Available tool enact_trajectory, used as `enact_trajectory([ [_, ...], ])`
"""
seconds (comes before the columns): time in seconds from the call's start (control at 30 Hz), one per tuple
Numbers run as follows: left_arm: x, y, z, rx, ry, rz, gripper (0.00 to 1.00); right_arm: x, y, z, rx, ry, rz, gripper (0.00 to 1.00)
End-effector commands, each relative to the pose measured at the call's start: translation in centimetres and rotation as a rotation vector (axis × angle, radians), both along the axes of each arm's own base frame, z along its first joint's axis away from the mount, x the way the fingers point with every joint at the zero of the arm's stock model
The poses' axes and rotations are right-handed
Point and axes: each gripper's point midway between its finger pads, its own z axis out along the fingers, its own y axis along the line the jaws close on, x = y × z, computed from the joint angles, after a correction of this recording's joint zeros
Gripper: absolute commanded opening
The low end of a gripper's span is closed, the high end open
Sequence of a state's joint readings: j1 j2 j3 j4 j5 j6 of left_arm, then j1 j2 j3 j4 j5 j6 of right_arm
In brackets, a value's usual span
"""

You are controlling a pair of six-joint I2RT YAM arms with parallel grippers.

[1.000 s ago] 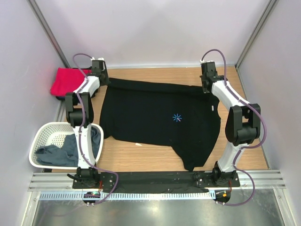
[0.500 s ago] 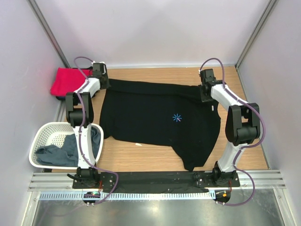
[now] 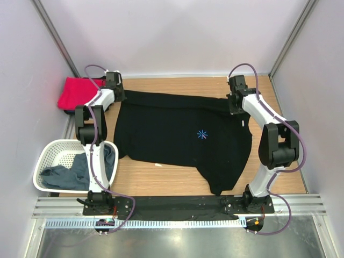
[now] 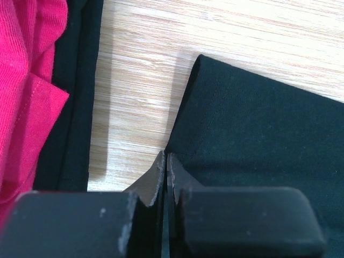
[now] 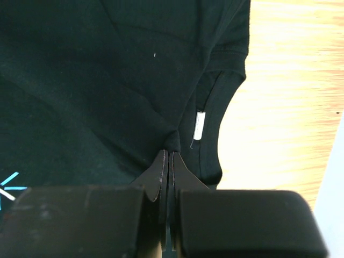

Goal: Fold and stack the t-shirts
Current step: Fold the tshirt

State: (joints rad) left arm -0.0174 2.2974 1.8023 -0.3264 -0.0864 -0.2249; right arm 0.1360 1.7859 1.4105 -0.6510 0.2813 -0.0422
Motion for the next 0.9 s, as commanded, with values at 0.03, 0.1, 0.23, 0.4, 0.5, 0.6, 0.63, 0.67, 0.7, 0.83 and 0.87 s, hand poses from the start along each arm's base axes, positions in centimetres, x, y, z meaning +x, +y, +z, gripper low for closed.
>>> enact_trajectory([
  [0.03,1.0,1.1,2.0,0.017,-0.048,0.025,0.0,0.6,-0.1,4.8,-0.01,-0.103,-0.012,0.01],
  [0.1,1.1,1.0,2.1,0.011,-0.05,0.027,0.0,0.4,0.2,5.1,-0.002,-0.099,-0.002,0.01],
  [0.23,1.1,1.0,2.1,0.007,-0.05,0.024,0.0,-0.1,0.6,4.6,-0.006,-0.083,0.007,0.01],
  [0.4,0.7,0.7,1.9,-0.002,-0.041,0.01,0.0,-1.6,0.7,1.3,-0.011,-0.007,0.015,0.01],
  [0.5,0.4,0.9,1.8,0.011,-0.032,0.009,0.0,-2.1,1.3,0.0,0.023,0.021,0.029,0.01],
  [0.6,0.2,0.5,1.9,-0.004,-0.024,-0.009,0.03,-2.9,2.2,-0.6,0.074,0.05,0.039,0.39],
  [0.63,0.3,0.3,2.1,-0.01,-0.029,-0.015,0.16,-3.0,2.5,-0.3,0.095,0.045,0.044,0.46],
  [0.67,0.2,0.3,2.3,-0.013,-0.031,-0.015,0.24,-3.0,2.6,0.0,0.101,0.042,0.047,0.6],
  [0.7,0.1,0.4,2.4,-0.014,-0.028,-0.012,0.33,-3.1,2.7,0.3,0.105,0.036,0.05,0.67],
  [0.83,0.4,0.3,4.3,-0.015,-0.058,-0.015,0.8,-2.4,1.7,3.1,0.147,-0.057,-0.004,0.82],
  [0.87,0.6,0.2,5.0,-0.018,-0.072,-0.014,0.83,-1.6,1.3,3.7,0.174,-0.101,-0.045,0.83],
])
